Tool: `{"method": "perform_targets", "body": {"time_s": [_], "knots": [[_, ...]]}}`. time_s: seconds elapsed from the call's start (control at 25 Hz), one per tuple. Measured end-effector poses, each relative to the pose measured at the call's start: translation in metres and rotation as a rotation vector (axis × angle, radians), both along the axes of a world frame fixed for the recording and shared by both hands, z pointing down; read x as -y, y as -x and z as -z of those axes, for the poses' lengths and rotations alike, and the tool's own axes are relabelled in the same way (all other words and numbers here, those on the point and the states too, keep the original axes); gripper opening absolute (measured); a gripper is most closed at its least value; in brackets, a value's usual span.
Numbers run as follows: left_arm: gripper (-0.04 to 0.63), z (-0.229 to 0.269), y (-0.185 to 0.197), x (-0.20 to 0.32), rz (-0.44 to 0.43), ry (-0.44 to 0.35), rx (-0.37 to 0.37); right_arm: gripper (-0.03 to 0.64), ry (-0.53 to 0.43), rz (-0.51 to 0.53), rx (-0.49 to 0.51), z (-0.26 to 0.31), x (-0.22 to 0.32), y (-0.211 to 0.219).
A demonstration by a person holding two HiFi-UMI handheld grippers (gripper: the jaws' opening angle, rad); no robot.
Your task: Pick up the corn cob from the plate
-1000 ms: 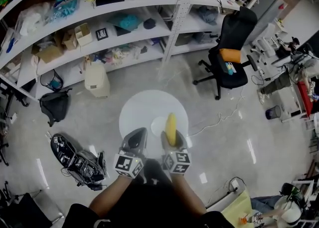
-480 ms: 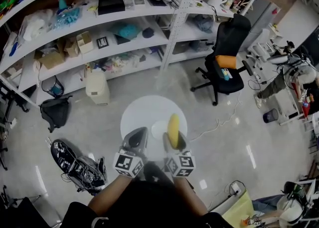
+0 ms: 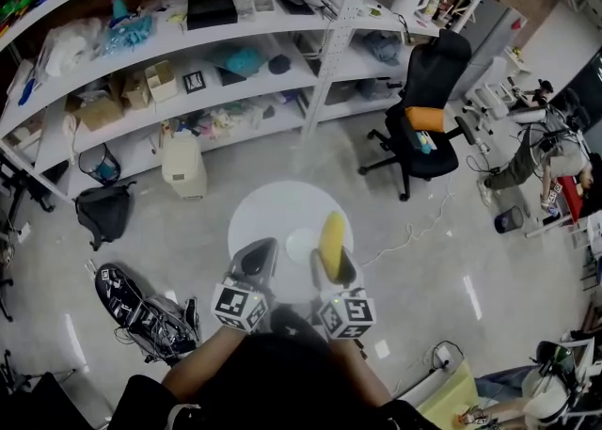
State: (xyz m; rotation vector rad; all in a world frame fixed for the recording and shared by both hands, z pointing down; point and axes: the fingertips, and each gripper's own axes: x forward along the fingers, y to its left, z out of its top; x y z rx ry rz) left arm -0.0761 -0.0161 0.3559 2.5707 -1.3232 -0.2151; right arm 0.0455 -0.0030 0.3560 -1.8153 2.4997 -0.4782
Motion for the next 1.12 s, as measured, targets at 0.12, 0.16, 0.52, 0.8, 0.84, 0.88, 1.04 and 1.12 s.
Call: {"method": "perform_targets", "body": {"time_s": [0.12, 0.16, 0.52, 0.8, 0.84, 0.88, 1.04, 1.12], "knots": [[0.002, 0.0024, 0.0006, 0.0010, -0.004, -0.001, -0.002, 0.252, -0.005, -0.003, -0.004, 0.0046, 0.0018, 0.0001], [0.002, 0.0037, 0.0004, 0.0014, -0.006, -0.002, -0.002, 0.252, -0.008, -0.004, -0.008, 0.0061, 0.0023, 0.0002], [0.002, 0.0021, -0.0004, 0.0006, -0.011, 0.003, -0.003, 0.252, -0.010, 0.012, -0.015, 0.0072, 0.0006, 0.0048], [0.002, 0.0000, -0.0005, -0.0011, -0.009, 0.005, -0.006, 0.252, -0.011, 0.014, -0.021, 0.0069, -0.0017, 0.0039], [0.002, -0.0007, -0.0003, -0.0016, -0.009, 0.005, -0.006, 0.252, -0.011, 0.014, -0.021, 0.0062, -0.0024, 0.0041], [0.002, -0.0012, -0.0002, -0.0021, -0.009, 0.005, -0.007, 0.252, -0.011, 0.015, -0.020, 0.0055, -0.0031, 0.0044], [0.002, -0.0028, 0.0014, -0.0014, -0.009, 0.006, -0.010, 0.252, -0.014, 0.015, -0.021, 0.0039, -0.0029, 0.0063], [0.002, -0.0027, 0.0023, -0.0007, -0.010, 0.007, -0.012, 0.252, -0.014, 0.015, -0.021, 0.0041, -0.0022, 0.0074]]}}
